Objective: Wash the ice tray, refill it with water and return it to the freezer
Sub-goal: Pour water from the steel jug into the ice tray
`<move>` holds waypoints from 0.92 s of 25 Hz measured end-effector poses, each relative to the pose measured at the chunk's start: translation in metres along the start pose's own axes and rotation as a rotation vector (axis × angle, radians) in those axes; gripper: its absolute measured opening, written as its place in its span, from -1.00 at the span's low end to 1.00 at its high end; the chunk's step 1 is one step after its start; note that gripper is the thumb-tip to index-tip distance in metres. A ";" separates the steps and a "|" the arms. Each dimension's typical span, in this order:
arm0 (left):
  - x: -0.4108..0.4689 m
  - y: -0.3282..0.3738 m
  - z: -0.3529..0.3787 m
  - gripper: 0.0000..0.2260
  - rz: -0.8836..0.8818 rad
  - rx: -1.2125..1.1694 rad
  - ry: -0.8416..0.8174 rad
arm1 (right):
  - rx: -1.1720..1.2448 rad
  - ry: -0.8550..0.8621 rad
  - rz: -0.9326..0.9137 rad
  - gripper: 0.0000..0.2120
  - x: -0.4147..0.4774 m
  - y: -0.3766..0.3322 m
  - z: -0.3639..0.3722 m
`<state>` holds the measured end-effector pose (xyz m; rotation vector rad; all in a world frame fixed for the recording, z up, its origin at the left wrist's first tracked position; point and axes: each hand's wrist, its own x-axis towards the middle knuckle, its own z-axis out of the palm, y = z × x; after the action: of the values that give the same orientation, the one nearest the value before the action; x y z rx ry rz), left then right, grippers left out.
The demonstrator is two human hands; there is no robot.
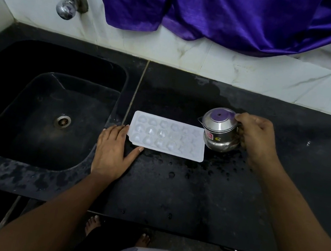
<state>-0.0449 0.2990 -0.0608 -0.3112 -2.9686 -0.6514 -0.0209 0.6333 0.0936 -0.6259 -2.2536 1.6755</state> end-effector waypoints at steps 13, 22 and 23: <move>0.000 0.001 0.000 -0.25 0.014 0.004 0.007 | -0.644 -0.018 -0.269 -0.59 -0.001 -0.010 0.000; 0.000 -0.001 0.001 -0.24 0.017 0.013 0.015 | -0.719 -0.012 -0.317 -0.57 -0.001 -0.018 0.001; 0.001 -0.001 0.001 -0.24 0.017 0.014 0.014 | -0.723 -0.013 -0.325 -0.57 -0.001 -0.019 0.001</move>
<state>-0.0460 0.2989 -0.0622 -0.3292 -2.9524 -0.6277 -0.0242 0.6276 0.1116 -0.3452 -2.7702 0.6948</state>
